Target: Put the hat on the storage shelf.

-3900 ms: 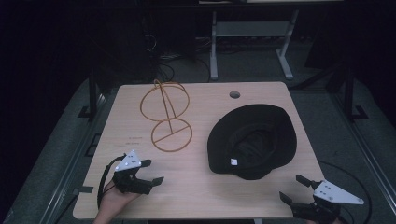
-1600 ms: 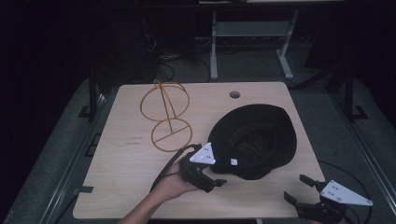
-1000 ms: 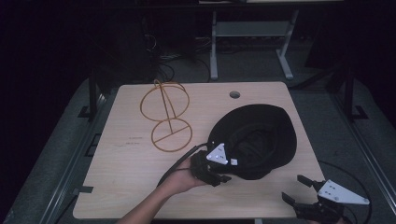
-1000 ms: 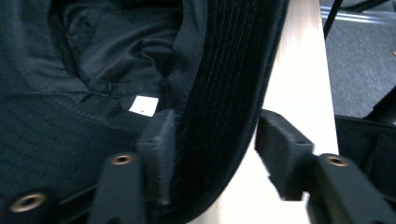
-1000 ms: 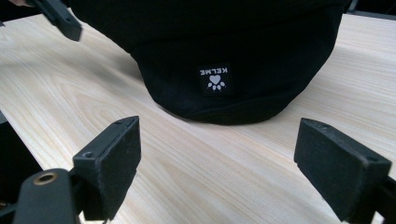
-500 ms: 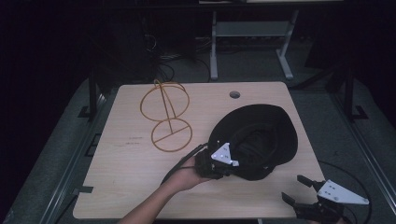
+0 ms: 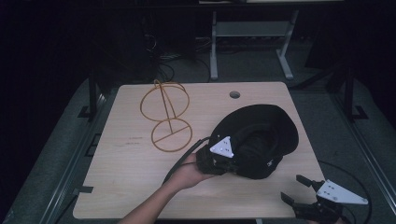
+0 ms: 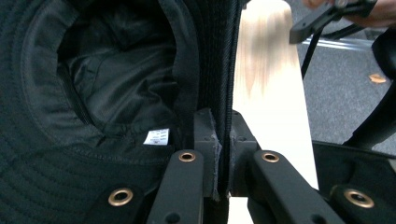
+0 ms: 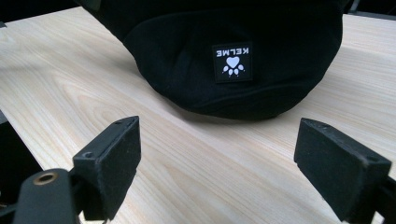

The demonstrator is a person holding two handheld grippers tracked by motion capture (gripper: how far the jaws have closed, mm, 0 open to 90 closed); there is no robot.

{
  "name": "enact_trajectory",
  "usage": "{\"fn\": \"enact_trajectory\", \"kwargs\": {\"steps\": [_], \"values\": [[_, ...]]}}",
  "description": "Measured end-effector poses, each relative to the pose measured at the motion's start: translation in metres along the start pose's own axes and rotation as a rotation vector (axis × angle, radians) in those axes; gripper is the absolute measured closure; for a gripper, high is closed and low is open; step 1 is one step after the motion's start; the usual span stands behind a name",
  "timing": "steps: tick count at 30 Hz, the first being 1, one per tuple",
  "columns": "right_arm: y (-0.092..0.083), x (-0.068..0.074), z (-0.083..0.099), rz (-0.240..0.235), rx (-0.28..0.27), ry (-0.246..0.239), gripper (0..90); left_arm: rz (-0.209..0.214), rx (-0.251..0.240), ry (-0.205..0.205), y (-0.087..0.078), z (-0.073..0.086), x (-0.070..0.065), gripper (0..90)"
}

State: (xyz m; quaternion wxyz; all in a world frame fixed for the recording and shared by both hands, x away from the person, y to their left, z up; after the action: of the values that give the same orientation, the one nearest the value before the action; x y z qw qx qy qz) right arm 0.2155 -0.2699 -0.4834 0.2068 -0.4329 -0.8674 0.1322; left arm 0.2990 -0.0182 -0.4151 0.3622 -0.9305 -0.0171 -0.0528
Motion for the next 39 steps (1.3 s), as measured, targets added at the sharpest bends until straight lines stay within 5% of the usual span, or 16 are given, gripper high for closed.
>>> {"fn": "enact_trajectory", "kwargs": {"steps": [25,39], "values": [[0.008,0.017,-0.026,-0.054,-0.062,-0.016,14.3,0.005,-0.151,-0.139,-0.031,-0.044,0.022,85.6],[0.018,0.016,-0.048,-0.034,-0.077,-0.038,14.4,0.01,-0.208,-0.207,-0.043,-0.054,0.037,85.6]]}}
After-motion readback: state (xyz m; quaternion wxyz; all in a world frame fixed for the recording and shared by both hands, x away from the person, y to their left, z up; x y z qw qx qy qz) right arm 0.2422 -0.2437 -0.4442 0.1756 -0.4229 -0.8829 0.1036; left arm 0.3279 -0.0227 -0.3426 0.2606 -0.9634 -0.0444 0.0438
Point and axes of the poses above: each handheld gripper's, and its own axes: y roughly forward along the jaws, z roughly out of its underside, x roughly to its left, the point moved 6 cm from there along y, roughly forward along the jaws, and after that the axes turned 11 degrees about y, right-handed, at the moved point
